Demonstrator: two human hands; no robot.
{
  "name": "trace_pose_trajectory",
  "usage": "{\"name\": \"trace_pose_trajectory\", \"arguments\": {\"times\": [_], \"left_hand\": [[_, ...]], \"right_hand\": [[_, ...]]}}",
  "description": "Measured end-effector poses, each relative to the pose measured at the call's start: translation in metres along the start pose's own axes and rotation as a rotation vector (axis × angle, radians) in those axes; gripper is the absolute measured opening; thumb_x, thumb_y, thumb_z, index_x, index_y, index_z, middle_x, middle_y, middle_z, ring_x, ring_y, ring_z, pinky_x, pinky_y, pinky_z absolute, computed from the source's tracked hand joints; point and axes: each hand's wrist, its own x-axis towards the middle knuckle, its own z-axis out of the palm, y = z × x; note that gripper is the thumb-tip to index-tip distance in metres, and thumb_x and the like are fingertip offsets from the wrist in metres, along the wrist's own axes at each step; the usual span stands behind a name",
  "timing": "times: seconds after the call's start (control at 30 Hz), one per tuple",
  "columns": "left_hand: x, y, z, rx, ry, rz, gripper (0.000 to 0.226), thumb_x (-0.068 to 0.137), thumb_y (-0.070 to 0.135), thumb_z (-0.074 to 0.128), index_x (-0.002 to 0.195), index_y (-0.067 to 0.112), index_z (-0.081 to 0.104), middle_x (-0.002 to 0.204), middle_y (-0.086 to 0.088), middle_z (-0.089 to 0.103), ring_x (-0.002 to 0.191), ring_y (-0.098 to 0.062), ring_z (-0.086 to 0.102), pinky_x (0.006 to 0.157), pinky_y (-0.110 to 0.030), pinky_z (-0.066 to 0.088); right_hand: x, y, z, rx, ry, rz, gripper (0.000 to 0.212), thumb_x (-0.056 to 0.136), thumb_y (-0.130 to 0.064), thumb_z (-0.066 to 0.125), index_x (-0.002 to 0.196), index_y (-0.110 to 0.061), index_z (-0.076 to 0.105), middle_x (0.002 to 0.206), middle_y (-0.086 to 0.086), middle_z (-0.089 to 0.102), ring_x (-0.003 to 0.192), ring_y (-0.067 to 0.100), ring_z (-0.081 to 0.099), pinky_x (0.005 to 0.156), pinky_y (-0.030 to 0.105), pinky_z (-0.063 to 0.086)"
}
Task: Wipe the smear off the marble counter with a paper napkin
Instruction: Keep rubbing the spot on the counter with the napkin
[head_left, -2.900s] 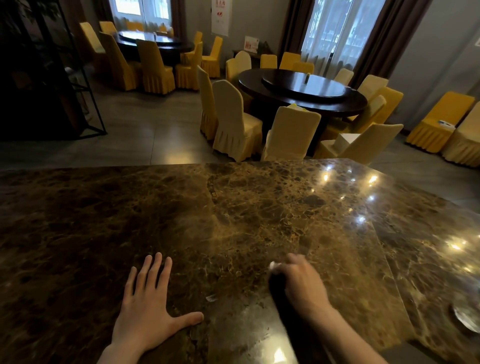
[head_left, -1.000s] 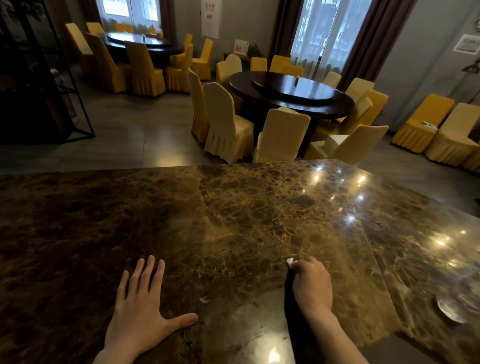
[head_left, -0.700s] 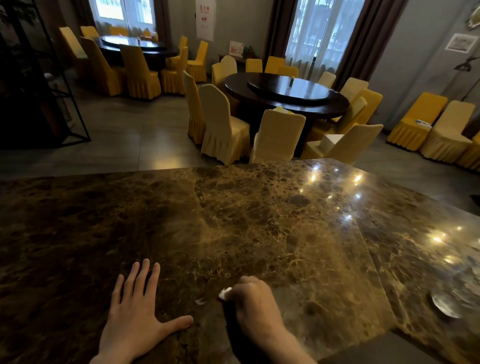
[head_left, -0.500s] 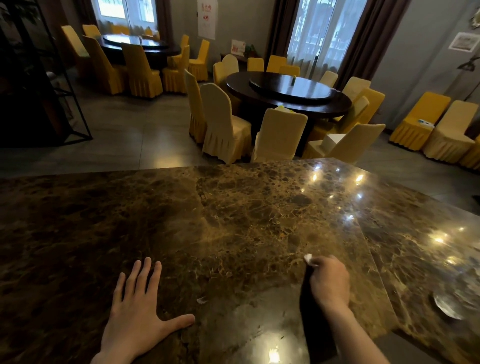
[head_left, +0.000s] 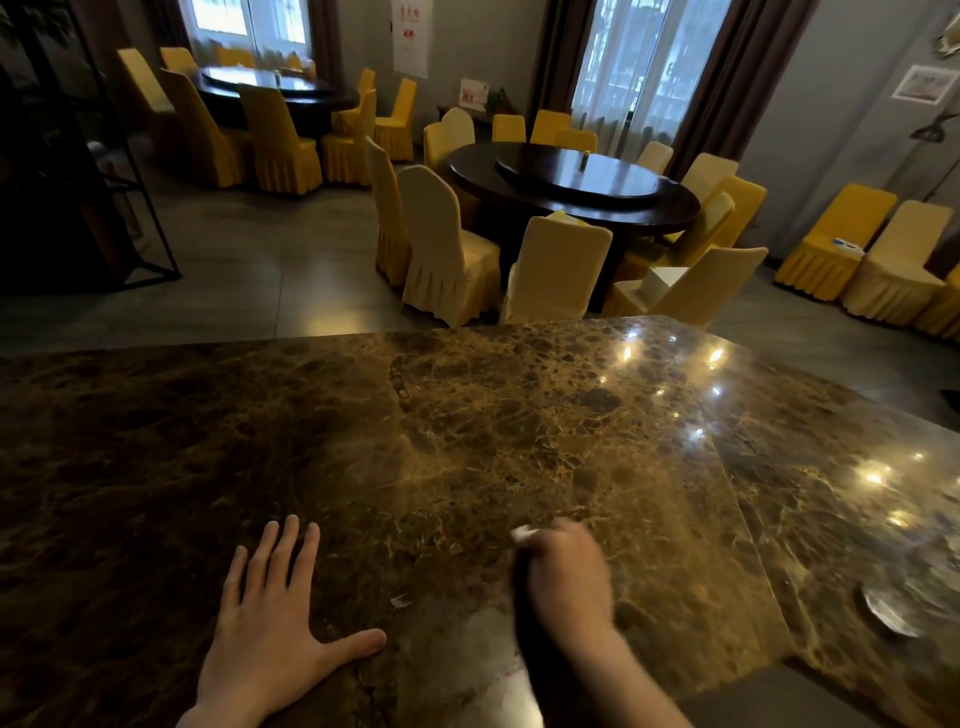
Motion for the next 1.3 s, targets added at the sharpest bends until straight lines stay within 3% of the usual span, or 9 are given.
{"name": "trace_pose_trajectory", "arguments": {"times": [0.13,0.27,0.37,0.5,0.8,1.03,1.13,1.23,1.3], "left_hand": [[0.001,0.002,0.0,-0.007,-0.015,-0.008,0.151,0.042,0.119,0.015,0.152,0.026,-0.03,0.165,0.003,-0.033,0.15,-0.018,-0.036,0.129,-0.049,-0.016],[0.0,-0.002,-0.001,-0.005,-0.037,0.006,0.153,0.041,0.119,0.017,0.153,0.026,-0.031,0.164,0.004,-0.037,0.148,-0.016,-0.041,0.128,-0.05,-0.018],[-0.001,-0.005,0.0,-0.029,-0.048,0.021,0.157,0.04,0.119,0.022,0.155,0.025,-0.028,0.164,0.003,-0.037,0.148,-0.016,-0.042,0.128,-0.05,-0.019],[0.001,-0.007,0.0,-0.019,-0.072,0.03,0.16,0.037,0.119,0.024,0.153,0.024,-0.031,0.163,0.003,-0.04,0.147,-0.016,-0.043,0.127,-0.051,-0.019],[-0.001,-0.006,-0.001,-0.021,-0.056,0.029,0.157,0.039,0.119,0.024,0.152,0.026,-0.032,0.162,0.004,-0.041,0.146,-0.016,-0.044,0.127,-0.051,-0.02],[0.0,-0.006,-0.001,-0.018,-0.059,0.017,0.159,0.036,0.12,0.023,0.152,0.026,-0.032,0.163,0.004,-0.039,0.146,-0.015,-0.044,0.123,-0.047,-0.025],[0.0,-0.005,-0.001,-0.025,-0.048,0.015,0.159,0.036,0.12,0.023,0.153,0.026,-0.03,0.164,0.004,-0.036,0.147,-0.016,-0.042,0.124,-0.047,-0.024],[-0.001,-0.004,-0.002,0.004,-0.065,0.012,0.157,0.036,0.12,0.021,0.15,0.027,-0.034,0.163,0.003,-0.039,0.146,-0.017,-0.044,0.124,-0.048,-0.024],[0.0,-0.003,-0.003,0.008,-0.08,0.008,0.157,0.036,0.12,0.02,0.15,0.026,-0.034,0.163,0.003,-0.04,0.146,-0.018,-0.044,0.125,-0.049,-0.024]], "right_hand": [[0.009,0.01,-0.013,-0.022,0.087,0.169,0.02,0.094,-0.011,0.06,0.101,-0.018,0.078,0.085,0.0,0.062,0.088,0.02,0.056,0.072,0.033,0.049],[-0.016,-0.054,0.008,0.184,-0.09,-0.074,0.013,0.093,-0.028,0.068,0.09,-0.021,0.078,0.077,-0.007,0.061,0.073,0.01,0.056,0.068,0.029,0.046],[-0.024,-0.09,0.018,0.311,-0.156,-0.267,0.01,0.09,-0.021,0.069,0.094,-0.024,0.077,0.08,-0.011,0.06,0.074,0.005,0.054,0.064,0.02,0.043],[-0.037,-0.11,0.037,0.207,-0.29,-0.494,0.015,0.093,-0.032,0.064,0.104,-0.029,0.073,0.084,-0.007,0.049,0.084,0.014,0.049,0.066,0.028,0.038],[0.009,-0.028,0.006,-0.039,0.045,0.096,0.02,0.091,-0.007,0.063,0.101,-0.018,0.076,0.083,-0.003,0.053,0.081,0.018,0.053,0.066,0.028,0.04],[-0.033,-0.096,0.037,0.102,-0.319,-0.462,0.037,0.09,-0.029,0.065,0.126,-0.035,0.059,0.102,-0.007,0.054,0.098,0.012,0.047,0.076,0.025,0.041],[-0.009,-0.044,0.009,0.041,-0.119,-0.234,0.015,0.093,-0.03,0.063,0.103,-0.028,0.074,0.087,-0.006,0.059,0.088,0.017,0.054,0.07,0.029,0.04],[0.018,0.012,-0.02,-0.009,0.083,0.198,0.017,0.093,-0.016,0.062,0.092,-0.014,0.079,0.079,0.001,0.057,0.076,0.024,0.054,0.065,0.033,0.041],[0.021,0.008,-0.017,-0.044,0.134,0.282,0.019,0.095,-0.011,0.059,0.089,-0.01,0.077,0.079,0.003,0.056,0.075,0.023,0.052,0.065,0.032,0.039]]}}
